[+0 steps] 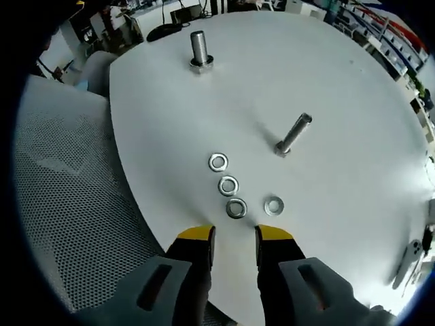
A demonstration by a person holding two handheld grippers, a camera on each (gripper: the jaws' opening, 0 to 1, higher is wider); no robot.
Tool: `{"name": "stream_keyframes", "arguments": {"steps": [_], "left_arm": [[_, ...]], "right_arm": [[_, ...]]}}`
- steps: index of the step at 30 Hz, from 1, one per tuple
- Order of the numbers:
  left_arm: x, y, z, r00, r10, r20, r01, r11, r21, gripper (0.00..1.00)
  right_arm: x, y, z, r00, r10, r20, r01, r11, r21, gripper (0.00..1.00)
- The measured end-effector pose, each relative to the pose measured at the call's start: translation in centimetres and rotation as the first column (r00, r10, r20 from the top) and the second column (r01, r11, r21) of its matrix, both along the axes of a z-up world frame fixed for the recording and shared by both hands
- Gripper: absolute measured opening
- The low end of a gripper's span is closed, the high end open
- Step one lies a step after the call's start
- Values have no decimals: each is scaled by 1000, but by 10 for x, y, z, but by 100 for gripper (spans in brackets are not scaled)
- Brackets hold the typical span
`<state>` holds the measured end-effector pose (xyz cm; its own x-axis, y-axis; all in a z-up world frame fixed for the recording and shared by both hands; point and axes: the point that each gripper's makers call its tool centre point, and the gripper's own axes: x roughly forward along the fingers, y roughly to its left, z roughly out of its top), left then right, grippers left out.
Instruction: Place the washer onto the threaded stud by aligning its center hole with the stud, sliding it down to the base, and recovering from edge contact or off-axis alignment until the washer reaches the visible bottom stop.
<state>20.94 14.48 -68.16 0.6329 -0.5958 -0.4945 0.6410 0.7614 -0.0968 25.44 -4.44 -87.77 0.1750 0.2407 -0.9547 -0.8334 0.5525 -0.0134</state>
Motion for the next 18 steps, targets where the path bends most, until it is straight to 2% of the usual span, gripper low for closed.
{"name": "stream_keyframes", "arguments": {"steps": [6, 18], "left_arm": [[-2, -2, -2, 1000, -12, -1, 12, 1000, 13, 31], [-2, -3, -3, 1000, -18, -1, 18, 1000, 23, 31]], "right_arm": [[2, 8, 0, 999, 39, -5, -39, 999, -12, 24], [4, 7, -2, 989, 92, -114, -109, 983, -150, 22]]}}
